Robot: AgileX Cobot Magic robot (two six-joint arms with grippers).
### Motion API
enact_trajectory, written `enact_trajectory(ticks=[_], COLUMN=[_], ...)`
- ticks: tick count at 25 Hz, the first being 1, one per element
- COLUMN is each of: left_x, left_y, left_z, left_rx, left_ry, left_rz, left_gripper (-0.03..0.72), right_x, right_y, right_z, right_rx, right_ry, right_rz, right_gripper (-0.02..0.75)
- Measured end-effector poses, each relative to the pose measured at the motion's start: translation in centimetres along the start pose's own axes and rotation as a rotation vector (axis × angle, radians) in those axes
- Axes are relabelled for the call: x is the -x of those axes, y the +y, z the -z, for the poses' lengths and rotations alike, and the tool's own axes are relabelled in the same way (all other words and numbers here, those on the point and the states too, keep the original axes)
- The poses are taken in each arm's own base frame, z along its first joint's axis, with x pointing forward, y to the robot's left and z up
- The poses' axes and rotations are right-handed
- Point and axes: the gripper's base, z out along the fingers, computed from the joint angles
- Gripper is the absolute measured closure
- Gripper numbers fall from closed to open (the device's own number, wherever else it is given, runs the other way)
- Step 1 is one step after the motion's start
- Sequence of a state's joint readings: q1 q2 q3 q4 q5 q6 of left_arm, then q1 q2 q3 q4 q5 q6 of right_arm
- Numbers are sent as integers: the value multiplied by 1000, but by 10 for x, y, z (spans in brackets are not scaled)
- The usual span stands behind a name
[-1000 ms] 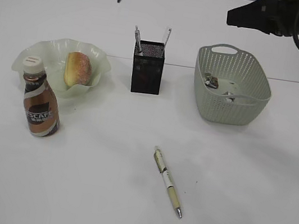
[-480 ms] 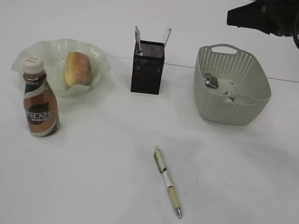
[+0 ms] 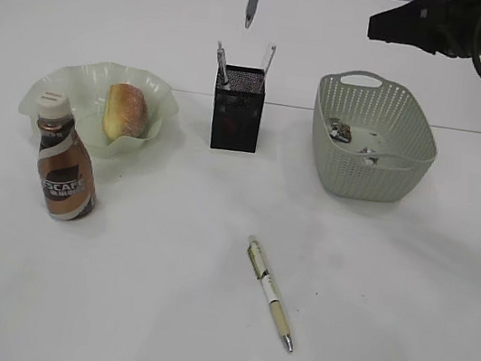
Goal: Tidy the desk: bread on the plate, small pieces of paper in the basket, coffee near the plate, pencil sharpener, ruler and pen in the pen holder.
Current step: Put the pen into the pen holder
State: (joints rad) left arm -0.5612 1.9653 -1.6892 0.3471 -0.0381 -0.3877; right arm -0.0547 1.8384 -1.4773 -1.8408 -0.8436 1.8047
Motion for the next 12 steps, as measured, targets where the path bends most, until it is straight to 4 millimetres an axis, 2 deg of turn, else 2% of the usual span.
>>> enact_trajectory(ticks=[7, 12], left_x=[-39, -61], left_y=[18, 34], left_z=[-29, -41], left_rx=[-7, 7], left_ry=[-30, -48], left_rz=[47, 89], left_gripper=[591, 591], right_x=[0, 1], right_y=[-1, -4], right_z=[0, 0], right_rx=[-12, -43], right_ry=[-3, -10], right_rz=[0, 3], right_gripper=[423, 424])
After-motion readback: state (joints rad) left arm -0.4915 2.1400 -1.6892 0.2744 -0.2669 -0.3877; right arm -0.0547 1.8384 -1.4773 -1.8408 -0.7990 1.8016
